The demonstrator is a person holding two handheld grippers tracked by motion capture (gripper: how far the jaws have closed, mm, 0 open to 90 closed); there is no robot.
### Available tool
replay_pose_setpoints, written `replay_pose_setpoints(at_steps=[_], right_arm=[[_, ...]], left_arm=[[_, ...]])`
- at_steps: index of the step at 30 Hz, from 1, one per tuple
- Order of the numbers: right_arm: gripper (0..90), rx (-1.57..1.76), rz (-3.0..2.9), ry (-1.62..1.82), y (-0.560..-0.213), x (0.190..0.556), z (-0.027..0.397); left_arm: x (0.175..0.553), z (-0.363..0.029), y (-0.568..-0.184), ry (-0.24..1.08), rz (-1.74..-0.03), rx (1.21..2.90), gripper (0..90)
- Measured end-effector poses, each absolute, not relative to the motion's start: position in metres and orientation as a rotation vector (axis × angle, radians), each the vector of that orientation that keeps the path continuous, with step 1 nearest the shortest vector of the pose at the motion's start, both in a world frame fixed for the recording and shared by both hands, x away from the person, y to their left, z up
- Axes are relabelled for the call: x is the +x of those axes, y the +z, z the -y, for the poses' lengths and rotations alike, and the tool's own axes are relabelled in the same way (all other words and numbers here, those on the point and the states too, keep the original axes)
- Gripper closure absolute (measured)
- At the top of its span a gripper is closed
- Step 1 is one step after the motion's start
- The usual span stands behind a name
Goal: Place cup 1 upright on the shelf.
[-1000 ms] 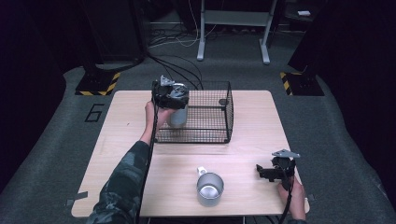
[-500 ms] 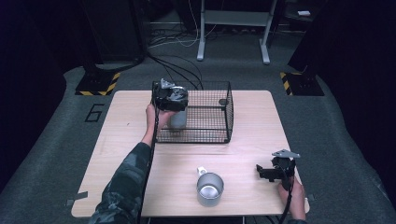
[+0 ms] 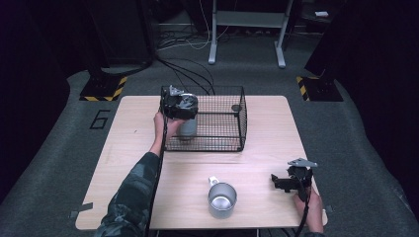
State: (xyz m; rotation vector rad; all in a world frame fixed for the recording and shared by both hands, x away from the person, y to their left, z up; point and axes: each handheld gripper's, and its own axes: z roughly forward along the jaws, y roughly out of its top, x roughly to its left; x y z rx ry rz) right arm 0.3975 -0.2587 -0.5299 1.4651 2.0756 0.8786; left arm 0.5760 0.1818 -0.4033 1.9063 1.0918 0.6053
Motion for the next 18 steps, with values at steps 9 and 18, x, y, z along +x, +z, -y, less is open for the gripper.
replay_pose_setpoints(at_steps=[9, 18], right_arm=[[0.0, 1.465, -2.075, 0.879, -0.53, 0.397, 0.259], [0.0, 1.465, -2.075, 0.879, -0.53, 0.397, 0.259]], left_arm=[[0.572, -0.187, -0.406, 0.592, -1.092, 1.897, 3.9], [0.565, -0.192, -0.405, 0.572, -1.108, 1.926, 3.6]])
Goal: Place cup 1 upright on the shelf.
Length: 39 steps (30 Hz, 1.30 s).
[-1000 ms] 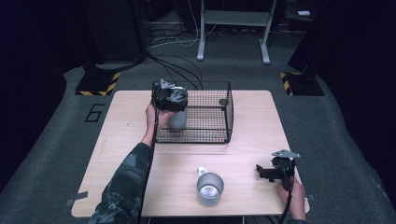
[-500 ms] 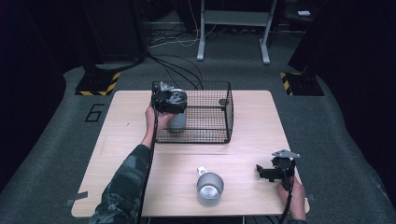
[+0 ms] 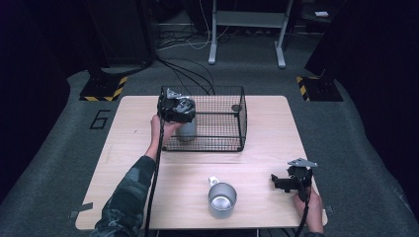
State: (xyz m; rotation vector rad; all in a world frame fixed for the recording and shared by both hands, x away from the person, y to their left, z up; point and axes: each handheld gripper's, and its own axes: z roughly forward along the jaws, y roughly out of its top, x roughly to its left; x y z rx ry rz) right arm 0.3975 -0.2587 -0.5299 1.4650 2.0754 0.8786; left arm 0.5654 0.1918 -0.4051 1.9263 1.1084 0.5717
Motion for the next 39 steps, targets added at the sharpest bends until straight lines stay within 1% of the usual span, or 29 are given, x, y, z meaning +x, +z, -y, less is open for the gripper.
replay_pose_setpoints(at_steps=[15, 18, 22, 39], right_arm=[[0.0, 1.465, -2.076, 0.879, -0.53, 0.397, 0.259], [0.0, 1.465, -2.076, 0.878, -0.53, 0.398, 0.259], [0.0, 1.465, -2.075, 0.879, -0.53, 0.398, 0.259], [0.0, 1.465, -2.075, 0.879, -0.53, 0.398, 0.259]], left_arm=[[0.563, -0.193, -0.403, 0.567, -1.121, 1.924, 3.0], [0.561, -0.193, -0.399, 0.568, -1.112, 1.902, 1.4], [0.556, -0.194, -0.391, 0.6, -1.101, 1.896, 0.0], [0.522, -0.207, -0.36, 0.609, -1.037, 1.915, 0.0]])
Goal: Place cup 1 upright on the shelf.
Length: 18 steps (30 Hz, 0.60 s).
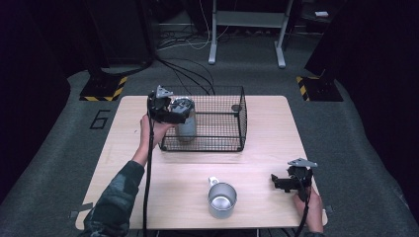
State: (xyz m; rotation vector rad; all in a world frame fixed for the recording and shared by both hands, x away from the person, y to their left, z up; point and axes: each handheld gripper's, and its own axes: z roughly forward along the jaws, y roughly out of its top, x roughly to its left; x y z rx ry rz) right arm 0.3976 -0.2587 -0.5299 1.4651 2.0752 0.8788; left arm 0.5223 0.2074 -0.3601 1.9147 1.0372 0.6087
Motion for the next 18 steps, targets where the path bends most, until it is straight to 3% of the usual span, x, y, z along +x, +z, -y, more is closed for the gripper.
replay_pose_setpoints(at_steps=[18], right_arm=[[0.0, 1.465, -2.075, 0.879, -0.53, 0.398, 0.259]], left_arm=[[0.465, -0.229, -0.362, 0.646, -0.953, 1.935, 0.0]])
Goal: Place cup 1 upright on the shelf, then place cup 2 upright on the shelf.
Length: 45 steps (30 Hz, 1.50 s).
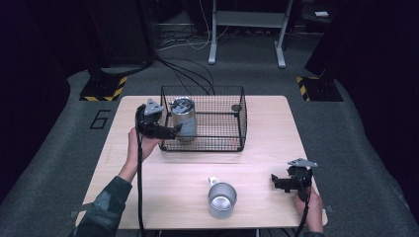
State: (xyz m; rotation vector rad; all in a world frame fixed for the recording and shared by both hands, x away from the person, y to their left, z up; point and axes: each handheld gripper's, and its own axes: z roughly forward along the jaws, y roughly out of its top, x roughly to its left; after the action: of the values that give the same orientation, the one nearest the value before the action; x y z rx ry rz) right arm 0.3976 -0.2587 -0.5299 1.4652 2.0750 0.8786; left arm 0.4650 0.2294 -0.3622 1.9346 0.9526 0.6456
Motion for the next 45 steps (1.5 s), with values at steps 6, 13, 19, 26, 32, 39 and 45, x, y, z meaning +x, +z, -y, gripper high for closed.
replay_pose_setpoints(at_steps=[6, 13, 19, 26, 32, 39, 45], right_arm=[[0.0, 1.466, -2.075, 0.879, -0.53, 0.398, 0.259], [0.0, 1.466, -2.075, 0.878, -0.53, 0.398, 0.259], [0.0, 1.466, -2.075, 0.878, -0.53, 0.398, 0.259], [0.0, 1.465, -2.076, 0.878, -0.53, 0.398, 0.259], [0.0, 1.465, -2.075, 0.878, -0.53, 0.398, 0.259], [0.0, 1.464, -2.076, 0.878, -0.53, 0.398, 0.259], [0.0, 1.475, -2.069, 0.884, -0.53, 0.398, 0.258]], left_arm=[[0.447, -0.239, -0.371, 0.636, -0.94, 1.936, 0.0], [0.425, -0.249, -0.383, 0.666, -0.925, 1.964, 0.0], [0.411, -0.26, -0.4, 0.676, -0.949, 1.958, 0.0], [0.404, -0.28, -0.447, 0.608, -1.036, 2.025, 0.0], [0.398, -0.298, -0.493, 0.568, -1.139, 2.05, 0.0], [0.394, -0.31, -0.519, 0.527, -1.206, 2.035, 0.0], [0.394, -0.309, -0.529, 0.494, -1.221, 2.033, 0.0]])
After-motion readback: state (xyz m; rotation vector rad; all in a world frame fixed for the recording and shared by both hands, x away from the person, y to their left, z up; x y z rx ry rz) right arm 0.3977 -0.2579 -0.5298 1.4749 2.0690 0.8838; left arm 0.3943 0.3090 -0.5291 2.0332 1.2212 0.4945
